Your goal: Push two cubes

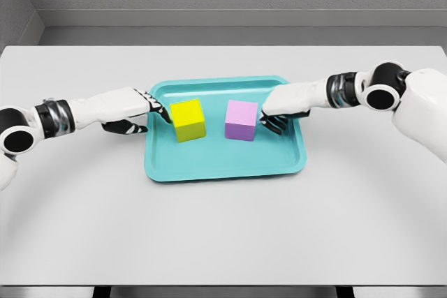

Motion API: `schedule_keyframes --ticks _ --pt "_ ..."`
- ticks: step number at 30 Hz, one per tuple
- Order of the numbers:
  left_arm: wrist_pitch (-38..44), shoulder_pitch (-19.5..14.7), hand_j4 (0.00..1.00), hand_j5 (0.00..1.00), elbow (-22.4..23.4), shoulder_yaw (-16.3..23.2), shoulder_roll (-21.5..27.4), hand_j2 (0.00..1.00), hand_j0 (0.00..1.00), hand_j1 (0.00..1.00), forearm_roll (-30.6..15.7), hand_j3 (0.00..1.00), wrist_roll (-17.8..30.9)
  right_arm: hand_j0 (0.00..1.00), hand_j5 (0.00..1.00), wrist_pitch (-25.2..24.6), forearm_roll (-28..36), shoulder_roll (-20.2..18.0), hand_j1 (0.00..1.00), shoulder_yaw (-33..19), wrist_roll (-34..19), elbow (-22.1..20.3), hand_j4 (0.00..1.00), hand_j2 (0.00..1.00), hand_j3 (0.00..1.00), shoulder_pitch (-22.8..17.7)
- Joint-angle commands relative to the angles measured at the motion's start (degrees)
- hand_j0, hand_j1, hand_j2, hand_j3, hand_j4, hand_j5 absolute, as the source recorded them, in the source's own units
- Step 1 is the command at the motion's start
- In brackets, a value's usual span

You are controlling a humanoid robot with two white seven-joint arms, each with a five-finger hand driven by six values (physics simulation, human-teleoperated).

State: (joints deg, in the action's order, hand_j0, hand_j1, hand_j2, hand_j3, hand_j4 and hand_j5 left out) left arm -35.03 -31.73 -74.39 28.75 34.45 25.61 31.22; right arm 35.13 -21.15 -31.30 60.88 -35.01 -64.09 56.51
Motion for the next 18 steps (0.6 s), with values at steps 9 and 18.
schedule_keyframes --ticks 9,18 --pt "0.0 -1.3 0.66 0.66 4.0 0.2 -1.5 0.66 0.66 0.66 0.1 0.66 0.2 0.11 0.11 -0.1 -0.9 3.2 0.11 0.1 0.0 4.4 0.11 0.11 0.11 0.9" --pt "0.0 -1.5 0.64 0.64 4.6 0.2 -2.8 0.64 0.64 0.64 0.8 0.64 0.6 0.11 0.11 -0.1 -1.0 3.9 0.11 0.1 0.0 4.5 0.11 0.11 0.11 1.3"
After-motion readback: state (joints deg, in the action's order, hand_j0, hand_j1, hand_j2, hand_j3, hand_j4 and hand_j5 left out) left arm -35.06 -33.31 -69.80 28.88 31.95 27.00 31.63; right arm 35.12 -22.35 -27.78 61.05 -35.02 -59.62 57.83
